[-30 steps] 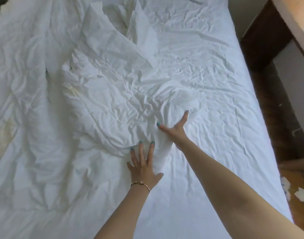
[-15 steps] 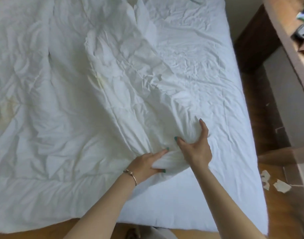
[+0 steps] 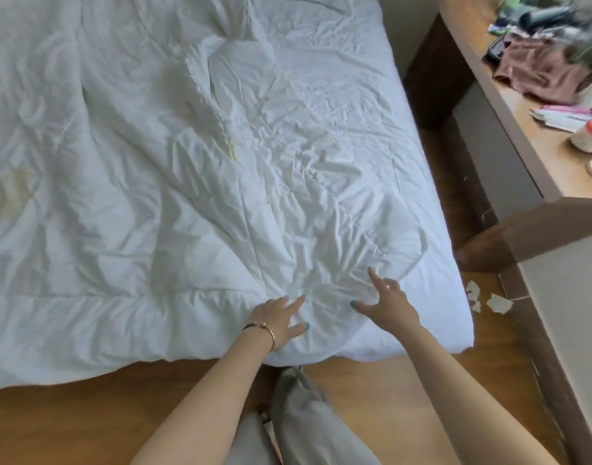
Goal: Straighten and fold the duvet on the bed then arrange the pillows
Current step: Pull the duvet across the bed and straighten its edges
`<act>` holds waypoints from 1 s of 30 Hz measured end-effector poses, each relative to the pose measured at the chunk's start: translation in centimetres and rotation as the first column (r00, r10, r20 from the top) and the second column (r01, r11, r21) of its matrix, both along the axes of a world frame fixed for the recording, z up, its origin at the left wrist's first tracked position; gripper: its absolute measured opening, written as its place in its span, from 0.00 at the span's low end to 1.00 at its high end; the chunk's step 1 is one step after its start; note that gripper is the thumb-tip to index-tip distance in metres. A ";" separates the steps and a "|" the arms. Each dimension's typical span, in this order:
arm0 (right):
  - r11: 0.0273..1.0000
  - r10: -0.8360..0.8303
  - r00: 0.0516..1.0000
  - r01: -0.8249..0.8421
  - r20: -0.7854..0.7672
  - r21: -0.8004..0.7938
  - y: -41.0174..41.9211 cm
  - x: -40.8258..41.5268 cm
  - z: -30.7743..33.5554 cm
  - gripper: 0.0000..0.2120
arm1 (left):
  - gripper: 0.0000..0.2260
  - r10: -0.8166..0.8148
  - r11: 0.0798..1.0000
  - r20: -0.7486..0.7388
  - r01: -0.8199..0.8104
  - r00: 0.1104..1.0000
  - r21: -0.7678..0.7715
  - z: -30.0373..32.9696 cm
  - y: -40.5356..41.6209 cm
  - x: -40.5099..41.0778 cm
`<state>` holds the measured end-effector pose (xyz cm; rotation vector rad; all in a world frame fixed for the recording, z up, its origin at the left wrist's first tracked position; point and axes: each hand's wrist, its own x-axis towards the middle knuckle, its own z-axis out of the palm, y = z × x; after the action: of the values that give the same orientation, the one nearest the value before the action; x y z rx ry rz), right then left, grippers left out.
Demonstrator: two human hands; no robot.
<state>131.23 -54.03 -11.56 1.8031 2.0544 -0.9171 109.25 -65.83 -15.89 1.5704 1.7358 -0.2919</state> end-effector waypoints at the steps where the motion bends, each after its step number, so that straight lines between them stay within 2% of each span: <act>1: 1.000 -0.005 1.000 0.006 -0.004 0.015 -0.3 0.8 -0.2 0.42 | 0.28 0.038 0.998 0.026 -0.039 0.999 0.040 -0.1 -0.5 0.5; 7: 0.998 -0.064 0.997 0.064 -0.033 0.001 0.8 4.4 -0.5 0.42 | 0.28 0.066 0.996 0.107 -0.072 0.992 0.053 -0.1 -0.8 3.8; 11: 0.993 -0.087 0.992 0.094 -0.096 0.068 5.0 6.1 -0.2 0.44 | 0.28 0.106 0.976 0.124 -0.127 0.987 0.175 0.6 2.6 6.2; 13: 0.990 -0.110 0.984 0.121 -0.139 0.076 8.0 6.6 -0.4 0.46 | 0.28 0.178 0.962 0.147 -0.203 0.973 0.184 0.6 5.1 7.3; 15: 0.985 -0.147 0.970 0.162 -0.196 0.062 11.2 6.9 -1.1 0.49 | 0.28 0.263 0.945 0.176 -0.290 0.949 0.151 -0.3 8.2 8.6; 17: 0.977 -0.200 0.944 0.213 -0.262 0.022 14.3 7.1 -2.5 0.53 | 0.35 0.389 0.905 0.208 -0.415 0.897 0.097 -1.2 11.6 10.3; 20: 0.977 -0.213 0.936 0.210 -0.281 -0.040 18.3 7.5 -5.0 0.60 | 0.42 0.581 0.812 0.155 -0.581 0.799 -0.051 -3.8 15.3 13.4; 23: 0.983 -0.181 0.925 0.164 -0.335 -0.077 22.0 7.9 -7.1 0.66 | 0.42 0.649 0.759 0.047 -0.643 0.759 -0.097 -5.7 16.1 16.1; 25: 0.991 -0.132 0.939 0.114 -0.317 -0.074 23.9 8.2 -8.1 0.69 | 0.41 0.673 0.737 0.017 -0.669 0.739 -0.101 -6.4 16.4 17.1; 27: 0.987 -0.099 0.931 0.048 -0.352 -0.151 25.0 8.3 -8.9 0.69 | 0.41 0.681 0.729 0.032 -0.674 0.731 -0.121 -6.6 16.5 17.2; 30: 0.957 -0.186 0.832 0.033 -0.522 -0.289 24.7 8.2 -9.5 0.66 | 0.42 0.711 0.702 0.120 -0.696 0.692 -0.146 -6.7 16.1 16.5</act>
<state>139.44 -29.37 -21.10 1.6522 1.9879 -1.8303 125.76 -49.74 -22.58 0.7259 2.0105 0.1519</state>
